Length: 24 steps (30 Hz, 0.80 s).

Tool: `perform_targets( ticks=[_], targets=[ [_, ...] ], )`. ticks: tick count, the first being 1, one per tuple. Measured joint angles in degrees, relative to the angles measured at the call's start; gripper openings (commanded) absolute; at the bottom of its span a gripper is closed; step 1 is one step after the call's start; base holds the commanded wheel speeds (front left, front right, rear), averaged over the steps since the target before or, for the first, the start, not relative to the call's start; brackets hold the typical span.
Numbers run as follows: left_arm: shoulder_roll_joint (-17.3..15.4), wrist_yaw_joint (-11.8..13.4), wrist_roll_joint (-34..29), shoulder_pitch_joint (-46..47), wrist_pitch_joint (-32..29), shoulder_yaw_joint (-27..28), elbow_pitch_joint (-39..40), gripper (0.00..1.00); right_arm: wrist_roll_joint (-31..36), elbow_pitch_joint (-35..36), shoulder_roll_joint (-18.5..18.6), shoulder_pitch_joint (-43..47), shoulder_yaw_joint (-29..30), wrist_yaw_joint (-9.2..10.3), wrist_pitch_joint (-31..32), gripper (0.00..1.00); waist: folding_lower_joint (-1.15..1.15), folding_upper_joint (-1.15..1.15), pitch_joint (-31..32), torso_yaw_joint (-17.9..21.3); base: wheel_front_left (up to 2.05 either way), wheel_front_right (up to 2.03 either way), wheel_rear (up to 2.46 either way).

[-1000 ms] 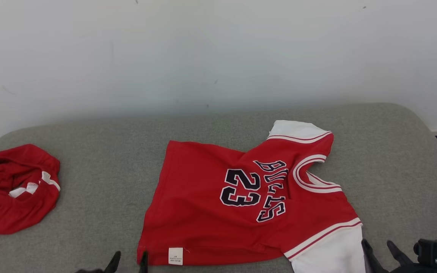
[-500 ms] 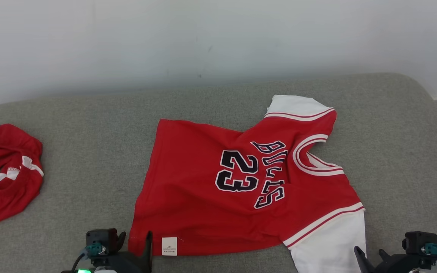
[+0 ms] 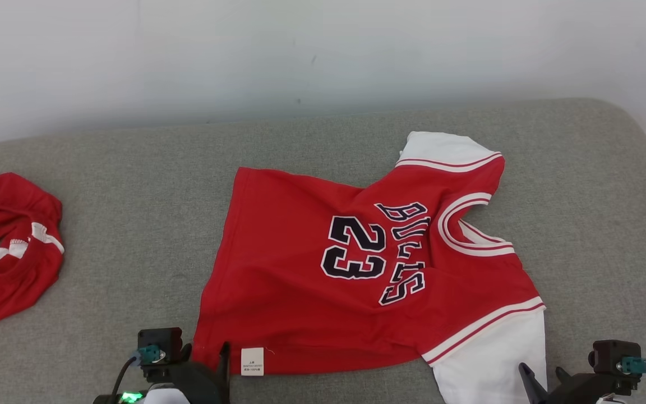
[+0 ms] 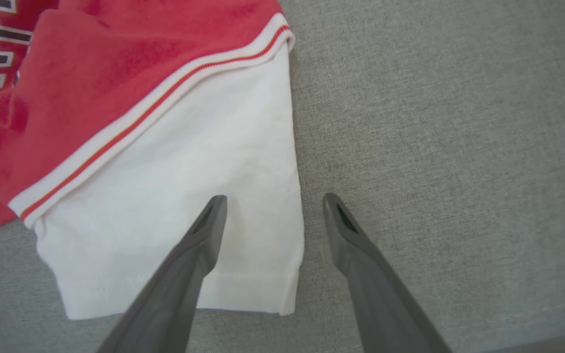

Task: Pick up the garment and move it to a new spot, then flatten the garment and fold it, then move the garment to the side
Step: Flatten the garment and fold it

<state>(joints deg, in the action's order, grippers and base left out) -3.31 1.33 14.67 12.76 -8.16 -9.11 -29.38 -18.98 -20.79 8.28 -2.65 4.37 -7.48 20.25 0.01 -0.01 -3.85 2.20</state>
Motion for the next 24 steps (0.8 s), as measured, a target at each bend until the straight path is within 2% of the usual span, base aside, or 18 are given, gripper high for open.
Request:
perform_targets(
  ticks=[1,2,3,13,24],
  targets=[
    [0.01,-0.01,0.07,0.00,-0.20,-0.22,0.19,0.42,-0.08,-0.10,0.00,0.00,-0.08,0.00,-0.10,1.00,-0.01,0.00,-0.01,-0.03,0.00,0.00,0.00],
    [0.01,-0.13,0.09,-0.01,-0.18,-0.42,0.43,0.13,-0.09,-0.13,0.00,0.00,-0.18,0.00,-0.09,1.00,-0.01,0.00,-0.05,-0.06,0.00,0.00,0.00],
    [0.02,-0.19,0.09,-0.01,-0.08,-0.59,0.66,0.00,-0.11,-0.15,0.00,0.00,-0.31,0.00,-0.07,1.00,-0.01,0.00,-0.09,-0.09,0.00,0.00,0.00],
    [0.02,0.79,0.15,-0.63,2.27,-1.54,2.75,0.00,-1.30,2.33,0.76,0.78,0.56,0.00,1.12,1.00,-0.01,0.00,-1.53,-0.70,0.00,0.00,0.00],
    [0.32,2.44,3.11,-1.47,5.19,-4.76,4.81,0.00,-1.23,2.54,0.79,1.08,1.62,0.00,2.13,1.00,-0.01,0.01,-5.09,-2.09,0.00,0.00,0.00]
  ],
)
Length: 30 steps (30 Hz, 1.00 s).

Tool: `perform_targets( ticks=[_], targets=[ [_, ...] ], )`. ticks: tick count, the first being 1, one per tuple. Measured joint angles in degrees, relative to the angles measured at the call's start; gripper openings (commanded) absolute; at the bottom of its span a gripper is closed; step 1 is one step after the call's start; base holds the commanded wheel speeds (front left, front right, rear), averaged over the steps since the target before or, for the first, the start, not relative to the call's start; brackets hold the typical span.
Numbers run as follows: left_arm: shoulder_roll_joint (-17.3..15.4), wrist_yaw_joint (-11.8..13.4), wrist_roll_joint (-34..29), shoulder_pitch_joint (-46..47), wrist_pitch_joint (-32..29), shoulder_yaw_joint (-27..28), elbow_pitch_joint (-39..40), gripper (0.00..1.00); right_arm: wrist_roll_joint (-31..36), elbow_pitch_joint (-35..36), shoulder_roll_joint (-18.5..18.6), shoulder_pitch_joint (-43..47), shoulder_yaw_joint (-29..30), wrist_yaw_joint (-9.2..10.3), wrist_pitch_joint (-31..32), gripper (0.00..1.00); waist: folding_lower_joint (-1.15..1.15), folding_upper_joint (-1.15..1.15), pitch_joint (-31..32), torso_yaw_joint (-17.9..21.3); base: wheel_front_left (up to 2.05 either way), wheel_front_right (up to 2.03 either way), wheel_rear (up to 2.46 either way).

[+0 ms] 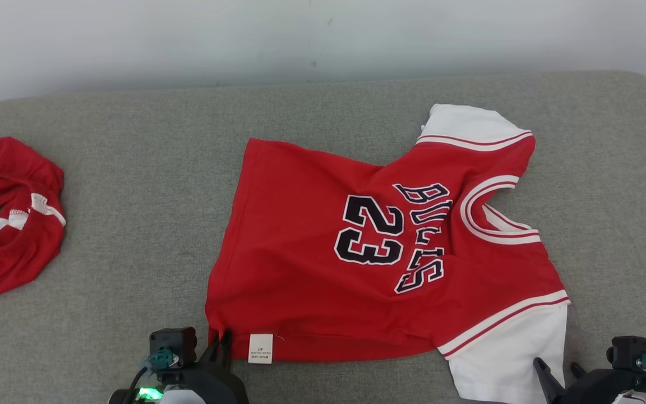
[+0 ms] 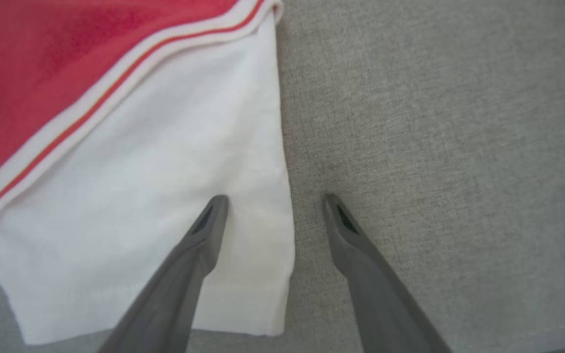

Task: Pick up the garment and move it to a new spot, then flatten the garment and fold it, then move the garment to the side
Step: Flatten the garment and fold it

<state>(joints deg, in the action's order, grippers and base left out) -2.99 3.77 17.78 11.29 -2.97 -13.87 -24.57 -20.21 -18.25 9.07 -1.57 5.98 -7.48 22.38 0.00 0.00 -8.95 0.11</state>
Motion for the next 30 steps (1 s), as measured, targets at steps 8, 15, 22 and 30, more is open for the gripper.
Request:
perform_targets(
  ticks=[8,15,22,30],
  targets=[
    [0.00,0.51,1.48,0.55,0.71,-0.86,-0.16,0.00,0.23,-1.53,0.05,-0.85,-1.64,0.29,0.10,0.82,-0.01,0.01,-0.74,-0.40,0.00,0.00,0.00],
    [0.00,0.84,2.03,0.56,0.98,-0.92,-0.41,0.00,0.16,-2.34,-0.45,-2.05,-3.34,0.11,0.51,0.00,0.00,0.00,-0.77,0.21,0.00,0.00,0.00],
    [0.05,0.66,4.35,0.55,3.74,0.36,0.80,0.00,-1.56,-0.64,-0.37,-2.40,-3.38,0.10,-2.46,0.00,0.01,-0.01,-0.45,0.54,0.00,0.00,0.00],
    [0.08,-2.11,11.16,2.46,5.90,2.60,5.84,0.00,-7.38,10.24,-0.90,-6.20,-1.80,0.09,-6.10,0.00,0.01,-0.02,1.34,1.19,0.00,0.00,0.00]
  ],
)
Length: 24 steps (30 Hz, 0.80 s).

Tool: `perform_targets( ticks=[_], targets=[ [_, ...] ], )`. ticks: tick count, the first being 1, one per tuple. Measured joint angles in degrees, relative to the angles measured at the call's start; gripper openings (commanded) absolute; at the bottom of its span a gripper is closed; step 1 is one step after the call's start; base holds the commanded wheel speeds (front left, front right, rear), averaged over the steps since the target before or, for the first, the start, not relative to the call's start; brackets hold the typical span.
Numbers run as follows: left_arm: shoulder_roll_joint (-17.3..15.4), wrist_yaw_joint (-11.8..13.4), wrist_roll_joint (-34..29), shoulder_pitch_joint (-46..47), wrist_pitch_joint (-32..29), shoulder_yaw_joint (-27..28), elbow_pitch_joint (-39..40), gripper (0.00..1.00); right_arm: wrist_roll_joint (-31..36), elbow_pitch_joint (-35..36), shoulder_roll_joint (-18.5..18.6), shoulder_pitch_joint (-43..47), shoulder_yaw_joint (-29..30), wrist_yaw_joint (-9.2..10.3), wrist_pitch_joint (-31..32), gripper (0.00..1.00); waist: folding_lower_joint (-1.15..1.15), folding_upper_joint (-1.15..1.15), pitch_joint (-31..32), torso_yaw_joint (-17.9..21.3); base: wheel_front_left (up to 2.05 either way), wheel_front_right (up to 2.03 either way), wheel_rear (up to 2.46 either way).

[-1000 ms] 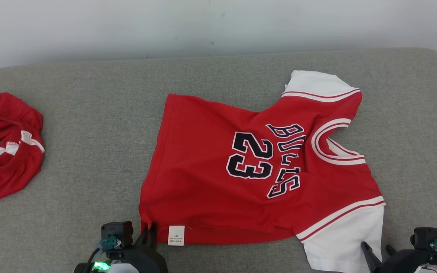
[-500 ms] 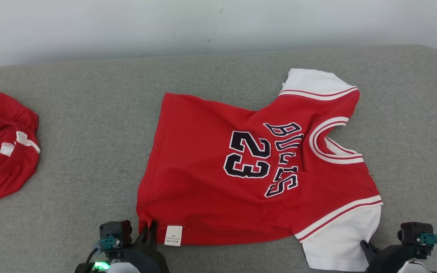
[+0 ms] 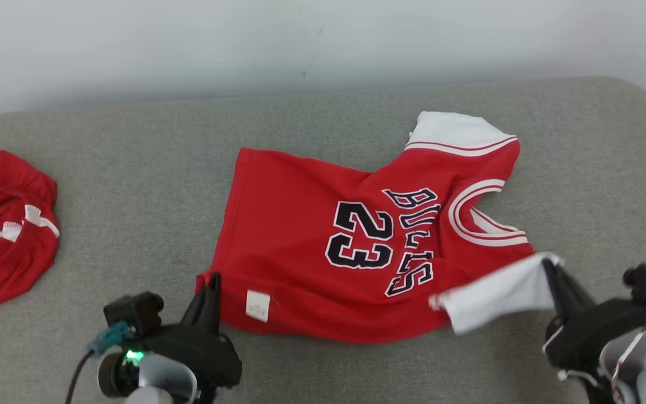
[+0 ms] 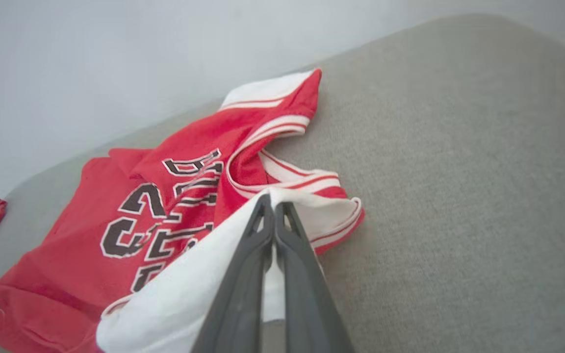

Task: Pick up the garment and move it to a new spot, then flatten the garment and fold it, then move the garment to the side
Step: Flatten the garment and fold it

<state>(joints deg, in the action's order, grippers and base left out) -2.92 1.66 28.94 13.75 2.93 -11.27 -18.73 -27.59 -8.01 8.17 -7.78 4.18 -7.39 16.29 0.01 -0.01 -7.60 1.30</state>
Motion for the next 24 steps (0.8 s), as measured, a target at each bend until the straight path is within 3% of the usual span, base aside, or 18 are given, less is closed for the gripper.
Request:
perform_targets(
  ticks=[5,11,17,24],
  targets=[
    [-0.10,-1.19,5.03,2.67,-3.34,2.00,3.05,0.00,-2.42,5.66,1.08,-4.30,0.48,0.00,1.27,0.00,0.00,0.00,1.32,0.97,0.00,0.00,0.00],
    [-1.94,-1.67,10.89,10.44,-9.03,6.33,5.36,0.00,-5.69,6.73,3.02,-15.62,-2.18,0.00,5.32,0.00,-0.01,0.01,0.40,2.51,0.00,0.00,0.00],
    [-5.81,-2.60,12.50,24.60,-12.55,8.47,3.97,0.00,-7.77,-0.40,4.65,-33.17,-5.08,0.00,4.77,0.00,0.00,0.00,-4.27,3.76,0.00,0.00,0.00],
    [-8.65,-2.02,13.41,45.07,-8.93,12.84,-0.75,0.00,-4.25,-15.15,3.14,-57.67,-6.37,0.00,-3.68,0.00,0.02,0.00,-13.55,4.79,0.00,0.00,0.00]
  ],
)
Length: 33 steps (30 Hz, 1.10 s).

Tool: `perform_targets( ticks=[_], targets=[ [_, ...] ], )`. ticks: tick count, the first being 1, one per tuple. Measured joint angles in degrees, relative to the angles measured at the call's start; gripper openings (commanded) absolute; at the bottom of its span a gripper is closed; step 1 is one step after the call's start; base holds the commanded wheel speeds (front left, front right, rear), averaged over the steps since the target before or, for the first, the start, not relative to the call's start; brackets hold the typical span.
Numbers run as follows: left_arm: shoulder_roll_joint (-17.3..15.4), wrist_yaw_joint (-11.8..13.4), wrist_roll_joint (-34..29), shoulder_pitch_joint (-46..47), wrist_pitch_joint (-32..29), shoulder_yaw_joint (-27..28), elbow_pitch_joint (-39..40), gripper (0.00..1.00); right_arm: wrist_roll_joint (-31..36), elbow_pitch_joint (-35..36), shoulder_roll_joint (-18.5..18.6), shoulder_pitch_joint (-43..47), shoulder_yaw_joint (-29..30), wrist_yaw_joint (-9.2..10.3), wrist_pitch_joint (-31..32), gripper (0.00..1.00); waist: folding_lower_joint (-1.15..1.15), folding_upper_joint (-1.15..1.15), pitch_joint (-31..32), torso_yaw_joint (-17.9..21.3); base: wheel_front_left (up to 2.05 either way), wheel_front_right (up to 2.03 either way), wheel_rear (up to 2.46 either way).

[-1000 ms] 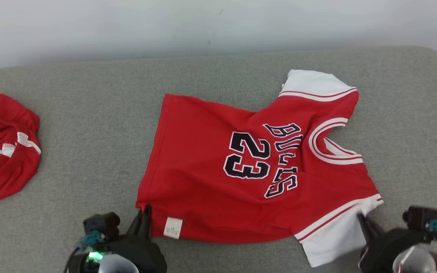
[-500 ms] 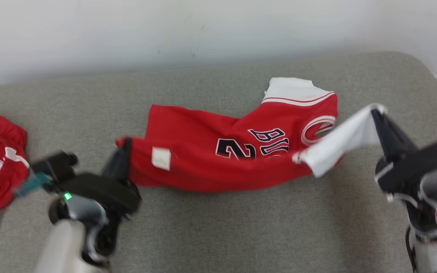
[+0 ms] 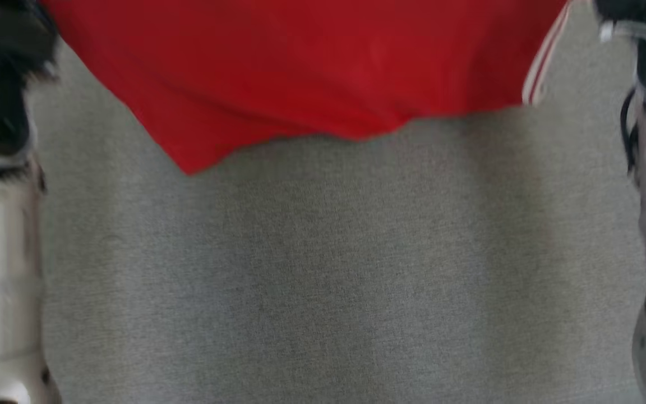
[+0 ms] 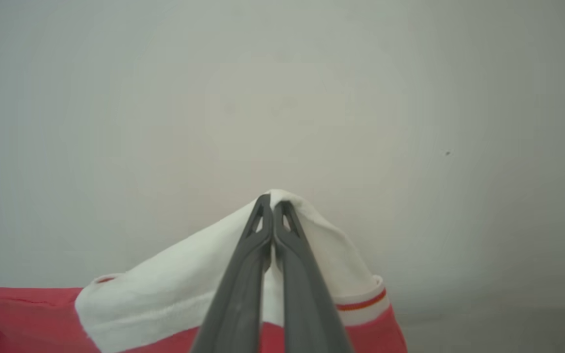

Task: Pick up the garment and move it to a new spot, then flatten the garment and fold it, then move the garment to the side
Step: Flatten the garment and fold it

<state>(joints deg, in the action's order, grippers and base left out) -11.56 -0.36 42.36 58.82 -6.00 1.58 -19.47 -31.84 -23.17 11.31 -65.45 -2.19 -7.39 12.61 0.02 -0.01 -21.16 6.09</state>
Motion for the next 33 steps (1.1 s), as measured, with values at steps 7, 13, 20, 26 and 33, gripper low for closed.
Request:
perform_targets(
  ticks=[7,13,20,26,33],
  targets=[
    [-1.75,-2.00,-1.79,12.77,7.65,0.90,-3.68,0.00,4.25,-9.47,-2.98,-17.04,3.77,-0.01,-13.83,0.00,0.01,-0.01,-6.54,0.74,0.00,0.00,0.00],
    [-3.20,-4.85,-2.67,22.04,14.67,1.32,-4.53,0.00,7.06,-15.37,-3.55,-28.78,7.49,-0.09,-25.53,0.00,0.00,0.00,-10.72,1.57,0.00,0.00,0.00],
    [-4.46,-6.72,-3.03,25.16,18.74,-1.27,-5.41,0.00,8.71,-12.79,-1.56,-31.75,7.77,-0.18,-27.54,0.00,-0.01,0.00,-13.36,1.68,0.00,0.00,0.00],
    [-5.00,-7.11,-2.25,18.59,20.25,-3.70,-7.03,0.00,7.05,-13.47,0.12,-23.85,1.33,-0.18,-27.59,0.00,-0.01,0.01,-15.21,0.75,0.00,0.00,0.00],
    [-6.15,-7.13,4.68,8.15,20.81,-11.13,-3.58,0.00,-0.77,-11.43,5.01,-14.32,-10.54,-0.18,-27.52,0.00,-0.02,0.01,-13.81,-0.25,0.00,0.00,0.00]
  ],
)
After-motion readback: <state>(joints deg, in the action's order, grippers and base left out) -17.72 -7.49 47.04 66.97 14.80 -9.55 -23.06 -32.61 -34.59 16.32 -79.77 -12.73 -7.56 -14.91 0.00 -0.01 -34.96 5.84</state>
